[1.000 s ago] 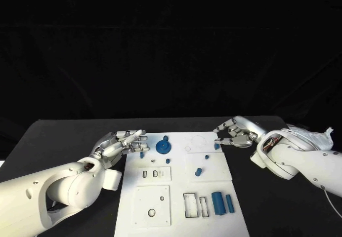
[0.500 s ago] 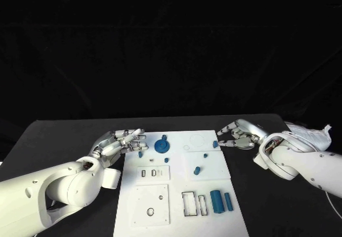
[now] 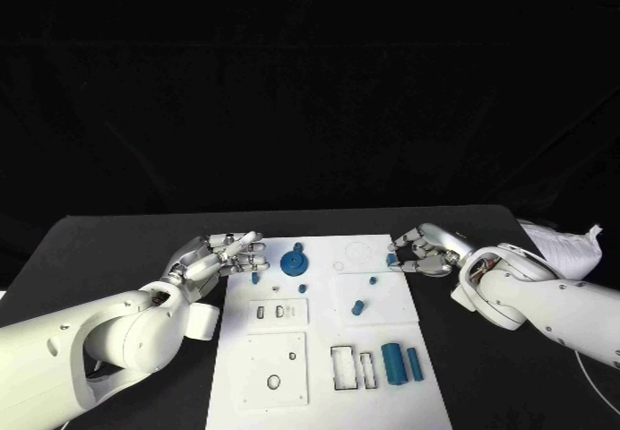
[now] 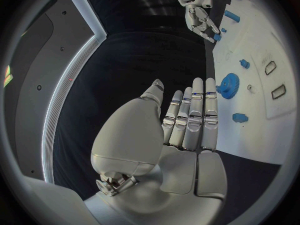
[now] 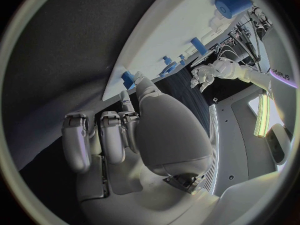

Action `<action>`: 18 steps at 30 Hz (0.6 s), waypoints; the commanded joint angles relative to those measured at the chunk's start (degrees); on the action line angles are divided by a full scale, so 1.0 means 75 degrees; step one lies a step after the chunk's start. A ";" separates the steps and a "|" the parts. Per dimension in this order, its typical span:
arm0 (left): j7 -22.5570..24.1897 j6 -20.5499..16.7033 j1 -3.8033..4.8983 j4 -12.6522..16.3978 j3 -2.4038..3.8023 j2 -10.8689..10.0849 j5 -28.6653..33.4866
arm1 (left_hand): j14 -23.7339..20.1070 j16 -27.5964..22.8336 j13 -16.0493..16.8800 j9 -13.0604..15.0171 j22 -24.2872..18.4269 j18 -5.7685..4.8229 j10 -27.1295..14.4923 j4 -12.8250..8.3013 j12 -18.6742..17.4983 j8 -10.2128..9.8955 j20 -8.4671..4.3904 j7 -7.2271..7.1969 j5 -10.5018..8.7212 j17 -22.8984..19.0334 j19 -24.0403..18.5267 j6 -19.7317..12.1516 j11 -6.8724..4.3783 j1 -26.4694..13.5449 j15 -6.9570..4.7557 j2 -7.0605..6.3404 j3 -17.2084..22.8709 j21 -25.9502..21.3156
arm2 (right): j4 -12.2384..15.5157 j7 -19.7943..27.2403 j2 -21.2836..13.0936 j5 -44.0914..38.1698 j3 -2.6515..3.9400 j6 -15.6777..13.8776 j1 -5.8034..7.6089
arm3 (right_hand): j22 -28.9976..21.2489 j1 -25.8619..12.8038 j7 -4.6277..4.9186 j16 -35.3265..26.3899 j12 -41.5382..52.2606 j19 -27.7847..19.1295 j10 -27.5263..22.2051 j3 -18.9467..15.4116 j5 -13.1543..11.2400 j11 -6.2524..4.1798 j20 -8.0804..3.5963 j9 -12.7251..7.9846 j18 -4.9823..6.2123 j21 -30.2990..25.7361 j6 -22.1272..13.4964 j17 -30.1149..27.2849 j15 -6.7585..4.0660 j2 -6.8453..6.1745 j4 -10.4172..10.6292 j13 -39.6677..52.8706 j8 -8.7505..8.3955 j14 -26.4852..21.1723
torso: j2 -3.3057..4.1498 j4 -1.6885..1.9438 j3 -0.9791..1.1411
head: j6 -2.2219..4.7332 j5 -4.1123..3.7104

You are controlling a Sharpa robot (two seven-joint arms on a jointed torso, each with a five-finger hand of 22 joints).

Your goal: Assemble the parts on the task board

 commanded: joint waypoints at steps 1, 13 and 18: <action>0.0083 0.0135 0.0002 0.0004 0.0005 0.0018 0.0020 | -0.0002 -0.0032 -0.0002 -0.0003 -0.0012 0.0089 -0.0005 -0.0045 -0.0034 -0.0037 0.0002 0.0045 0.0001 0.0007 0.0046 0.0031 0.0053 0.0027 0.0037 0.0054 0.0004 -0.0034 | -0.0062 -0.0071 0.0073 -0.0136 0.0000 0.0064 -0.0027 | 0.1462 0.0012 0.0000 0.0048 -0.0006 0.0442 0.0632 0.0016 -0.0046 0.0050 0.0066 -0.0001 -0.0098 0.0033 -0.0002 0.2009 0.0042 0.0029 -0.0059 0.1778 0.0021 0.0812 | 0.0002 -0.0007 0.0004 | -0.0014 0.0019; 0.0076 0.0143 0.0002 -0.0008 0.0005 0.0028 0.0020 | -0.0002 -0.0032 -0.0002 -0.0003 -0.0012 0.0089 -0.0005 -0.0045 -0.0034 -0.0037 0.0002 0.0045 0.0001 0.0007 0.0046 0.0031 0.0053 0.0027 0.0037 0.0054 0.0004 -0.0034 | -0.0207 -0.0144 0.0197 -0.0179 0.0000 0.0155 -0.0069 | 0.1488 0.0135 -0.0096 0.0048 0.0087 0.0458 0.0690 0.0238 -0.0083 -0.0030 0.0032 0.0073 -0.0103 0.0044 0.0394 0.2009 -0.0016 0.0268 -0.0186 0.1847 0.0133 0.0812 | -0.0002 -0.0010 0.0007 | -0.0026 0.0049; 0.0071 0.0147 0.0001 -0.0012 0.0005 0.0030 0.0020 | -0.0002 -0.0032 -0.0002 -0.0003 -0.0012 0.0089 -0.0005 -0.0045 -0.0034 -0.0037 0.0002 0.0045 0.0001 0.0007 0.0046 0.0031 0.0053 0.0027 0.0037 0.0054 0.0004 -0.0034 | -0.0222 -0.0155 0.0215 -0.0191 0.0000 0.0171 -0.0083 | 0.1497 0.0137 -0.0124 0.0048 0.0105 0.0464 0.0701 0.0284 -0.0094 -0.0054 0.0012 0.0083 -0.0105 0.0048 0.0474 0.2009 -0.0038 0.0298 -0.0210 0.1860 0.0142 0.0812 | -0.0005 -0.0008 0.0005 | -0.0029 0.0049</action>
